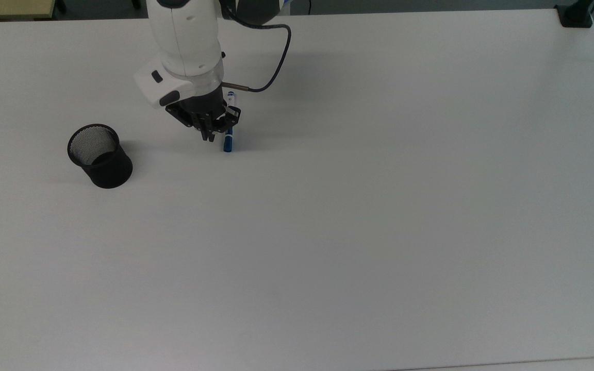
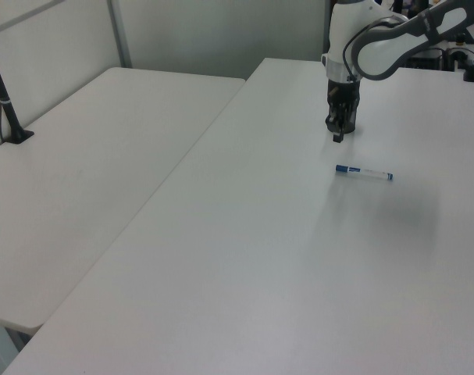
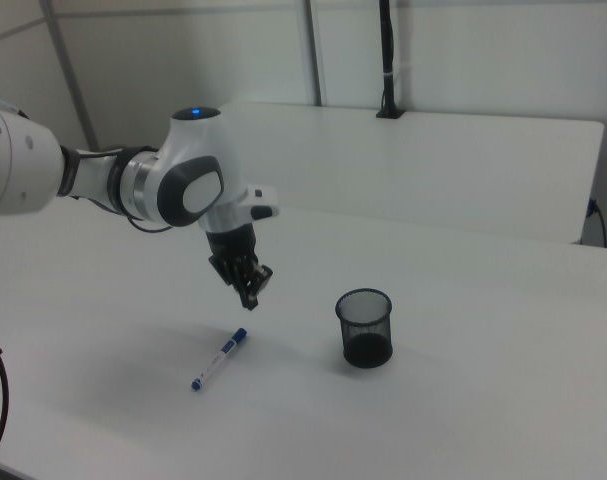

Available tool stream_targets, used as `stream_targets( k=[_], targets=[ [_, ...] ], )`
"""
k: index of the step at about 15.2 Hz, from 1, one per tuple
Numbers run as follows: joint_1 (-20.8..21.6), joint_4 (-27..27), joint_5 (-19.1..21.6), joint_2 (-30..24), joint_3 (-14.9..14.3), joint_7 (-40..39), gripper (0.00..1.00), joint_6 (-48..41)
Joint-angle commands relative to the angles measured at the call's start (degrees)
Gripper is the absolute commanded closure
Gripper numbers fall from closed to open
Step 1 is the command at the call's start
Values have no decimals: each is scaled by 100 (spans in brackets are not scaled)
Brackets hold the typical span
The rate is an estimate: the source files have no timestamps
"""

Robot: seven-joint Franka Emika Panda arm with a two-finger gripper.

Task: Insert the marker
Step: 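Close the gripper on the marker near its blue cap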

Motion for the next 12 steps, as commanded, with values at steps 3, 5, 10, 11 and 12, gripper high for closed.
stream_targets(
  k=[3,5,10,11,12],
  targets=[
    [36,-199,49,102,-7,-4,18,-155],
    [27,-199,84,233,-7,49,15,-111],
    [71,-234,110,348,2,84,18,-111],
    [80,-234,110,427,2,84,26,-102],
    [80,-225,119,436,2,93,45,-93]
  ],
)
